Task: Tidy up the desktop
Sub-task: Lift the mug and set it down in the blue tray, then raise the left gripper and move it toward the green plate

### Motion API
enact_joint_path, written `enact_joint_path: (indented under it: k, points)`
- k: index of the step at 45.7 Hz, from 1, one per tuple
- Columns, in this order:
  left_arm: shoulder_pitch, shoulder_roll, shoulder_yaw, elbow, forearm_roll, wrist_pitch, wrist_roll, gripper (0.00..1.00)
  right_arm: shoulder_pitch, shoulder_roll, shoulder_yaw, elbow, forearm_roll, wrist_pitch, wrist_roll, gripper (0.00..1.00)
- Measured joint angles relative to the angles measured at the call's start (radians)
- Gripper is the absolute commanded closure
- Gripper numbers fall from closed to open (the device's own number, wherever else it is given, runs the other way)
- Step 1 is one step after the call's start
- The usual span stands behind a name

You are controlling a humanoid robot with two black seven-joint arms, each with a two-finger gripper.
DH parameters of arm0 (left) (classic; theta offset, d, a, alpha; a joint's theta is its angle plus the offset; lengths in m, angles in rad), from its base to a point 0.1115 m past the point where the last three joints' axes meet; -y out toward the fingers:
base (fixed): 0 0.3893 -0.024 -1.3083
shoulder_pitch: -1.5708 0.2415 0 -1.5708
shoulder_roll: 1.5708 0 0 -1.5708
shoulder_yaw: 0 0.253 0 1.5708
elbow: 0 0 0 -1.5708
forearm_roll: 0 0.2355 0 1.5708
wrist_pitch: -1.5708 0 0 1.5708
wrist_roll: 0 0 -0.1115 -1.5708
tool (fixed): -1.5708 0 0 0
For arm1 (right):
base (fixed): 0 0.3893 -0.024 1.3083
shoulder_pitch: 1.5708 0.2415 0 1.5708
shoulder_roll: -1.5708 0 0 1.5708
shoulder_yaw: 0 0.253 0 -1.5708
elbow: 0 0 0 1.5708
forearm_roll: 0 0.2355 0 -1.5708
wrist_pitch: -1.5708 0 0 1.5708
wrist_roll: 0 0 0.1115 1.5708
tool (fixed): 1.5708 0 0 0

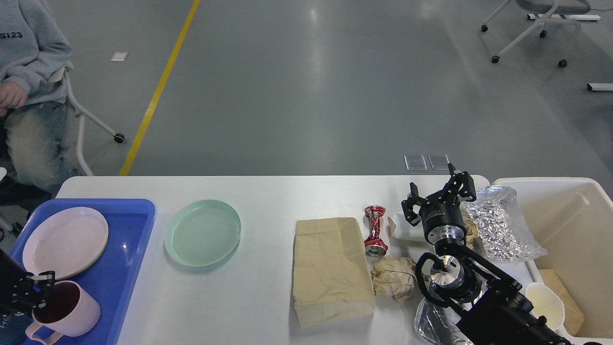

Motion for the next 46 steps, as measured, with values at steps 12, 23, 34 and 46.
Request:
enact_joint_path:
  k: [12, 23, 34, 46]
  points:
    - [0.017, 0.004, 0.002, -0.046, -0.011, 0.09, -0.009, 0.06, 0.0, 0.0, 0.0, 0.0, 0.0, 0.0, 0.0, 0.0]
    - [-0.123, 0.098, 0.082, -0.158, -0.014, 0.005, -0.01, 0.06, 0.0, 0.0, 0.0, 0.0, 0.0, 0.0, 0.0, 0.0]
    - [-0.546, 0.099, 0.482, -0.286, -0.047, -0.052, -0.005, 0.05, 0.0, 0.001, 0.0, 0.0, 0.0, 0.0, 0.0, 0.0]
    - [-1.007, -0.119, 0.773, -0.498, -0.137, -0.053, -0.003, 0.05, 0.0, 0.0, 0.0, 0.0, -0.001, 0.0, 0.0, 0.0]
